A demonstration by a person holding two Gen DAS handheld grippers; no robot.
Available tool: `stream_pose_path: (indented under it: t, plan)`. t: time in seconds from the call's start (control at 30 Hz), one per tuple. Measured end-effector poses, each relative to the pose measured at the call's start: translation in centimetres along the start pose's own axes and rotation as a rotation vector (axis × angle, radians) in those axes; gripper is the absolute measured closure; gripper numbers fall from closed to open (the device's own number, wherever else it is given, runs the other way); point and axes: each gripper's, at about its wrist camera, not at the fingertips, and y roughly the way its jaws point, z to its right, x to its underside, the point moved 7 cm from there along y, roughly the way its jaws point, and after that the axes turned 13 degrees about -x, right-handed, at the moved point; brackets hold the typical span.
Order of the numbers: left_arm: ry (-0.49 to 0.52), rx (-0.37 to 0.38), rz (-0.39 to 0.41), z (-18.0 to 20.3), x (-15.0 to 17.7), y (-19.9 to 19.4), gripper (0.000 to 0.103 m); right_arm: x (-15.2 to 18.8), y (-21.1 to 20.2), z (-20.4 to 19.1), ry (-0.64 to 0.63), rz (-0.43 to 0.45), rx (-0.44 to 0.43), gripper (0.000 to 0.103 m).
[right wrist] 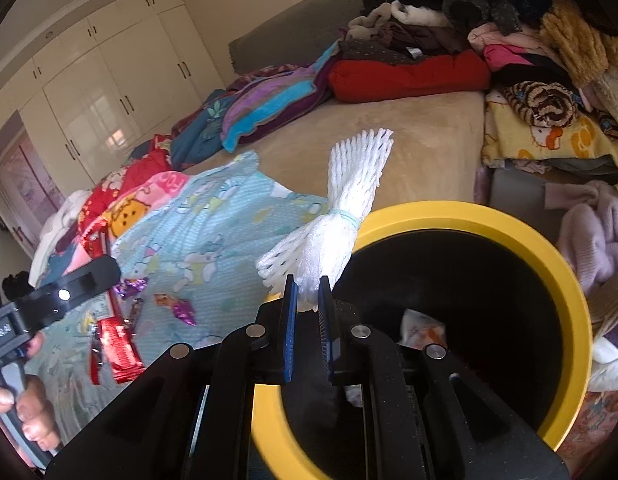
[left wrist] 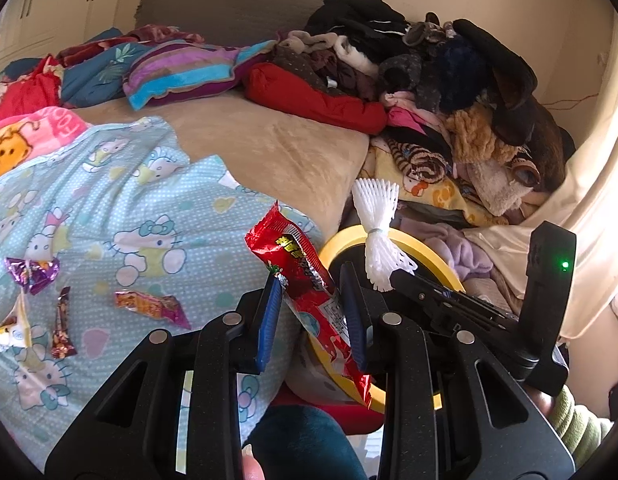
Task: Collect trash
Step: 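Carry both held items over the yellow-rimmed bin and open both tools to release them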
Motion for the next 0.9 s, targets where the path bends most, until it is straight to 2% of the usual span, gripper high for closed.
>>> stream_pose_path:
  t: [0.63, 0.9]
  plan:
    - [0.094, 0.041, -0.033, 5.8, 1.0, 2.6, 0.080, 1.7, -0.8, 5.9, 0.079, -0.077, 0.047, 0.092]
    - [0.116, 0.042, -0.064, 7.1, 1.6, 4.2, 0.080, 2.0, -1.6, 7.6, 0.122, -0.083, 0.063, 0.091]
